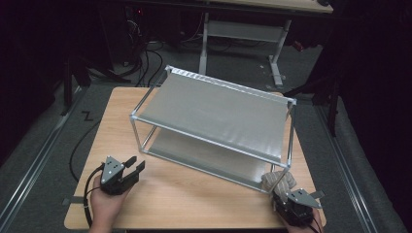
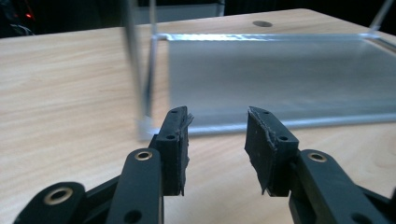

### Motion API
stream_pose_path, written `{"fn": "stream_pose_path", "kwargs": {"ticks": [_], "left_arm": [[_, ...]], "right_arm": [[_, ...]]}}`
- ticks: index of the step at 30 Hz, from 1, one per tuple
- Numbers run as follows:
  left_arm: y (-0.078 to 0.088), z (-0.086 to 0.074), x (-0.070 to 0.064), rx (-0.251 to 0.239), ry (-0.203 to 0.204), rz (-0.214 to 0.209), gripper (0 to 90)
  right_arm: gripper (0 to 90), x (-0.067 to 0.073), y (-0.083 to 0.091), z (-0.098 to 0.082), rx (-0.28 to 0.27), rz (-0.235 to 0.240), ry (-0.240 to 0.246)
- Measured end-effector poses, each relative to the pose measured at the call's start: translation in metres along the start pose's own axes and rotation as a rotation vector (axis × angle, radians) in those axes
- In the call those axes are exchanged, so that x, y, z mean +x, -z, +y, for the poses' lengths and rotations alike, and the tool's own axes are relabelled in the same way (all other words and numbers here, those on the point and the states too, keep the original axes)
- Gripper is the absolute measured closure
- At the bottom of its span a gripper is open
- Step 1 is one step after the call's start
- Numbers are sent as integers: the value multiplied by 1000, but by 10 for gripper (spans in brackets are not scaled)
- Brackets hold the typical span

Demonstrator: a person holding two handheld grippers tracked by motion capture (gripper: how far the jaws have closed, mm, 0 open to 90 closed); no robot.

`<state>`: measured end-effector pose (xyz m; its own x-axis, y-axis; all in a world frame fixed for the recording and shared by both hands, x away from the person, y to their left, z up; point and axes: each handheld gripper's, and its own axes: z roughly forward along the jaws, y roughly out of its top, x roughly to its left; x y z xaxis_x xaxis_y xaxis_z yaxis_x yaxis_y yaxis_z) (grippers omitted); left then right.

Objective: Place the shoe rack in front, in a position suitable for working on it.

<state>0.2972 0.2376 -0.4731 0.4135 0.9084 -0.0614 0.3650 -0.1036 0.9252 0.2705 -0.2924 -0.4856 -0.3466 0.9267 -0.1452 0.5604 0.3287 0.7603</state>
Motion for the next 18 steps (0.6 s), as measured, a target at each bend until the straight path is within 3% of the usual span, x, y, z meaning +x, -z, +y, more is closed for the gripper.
{"fn": "stream_pose_path", "kwargs": {"ticks": [7,9,10,12,18], "left_arm": [[18,-7,-19,8,-32,-35,581],[21,-7,-21,6,-29,-45,579],[25,-7,-26,-11,-11,-74,575],[28,-6,-32,-23,-10,-92,569],[30,-4,-45,-28,-27,-117,561]], "right_arm": [[617,12,-20,18,-8,50,38],[617,14,-22,20,-8,58,40],[617,18,-26,24,-9,71,50],[617,22,-29,27,-10,88,61],[617,30,-32,32,-15,126,77]]}}
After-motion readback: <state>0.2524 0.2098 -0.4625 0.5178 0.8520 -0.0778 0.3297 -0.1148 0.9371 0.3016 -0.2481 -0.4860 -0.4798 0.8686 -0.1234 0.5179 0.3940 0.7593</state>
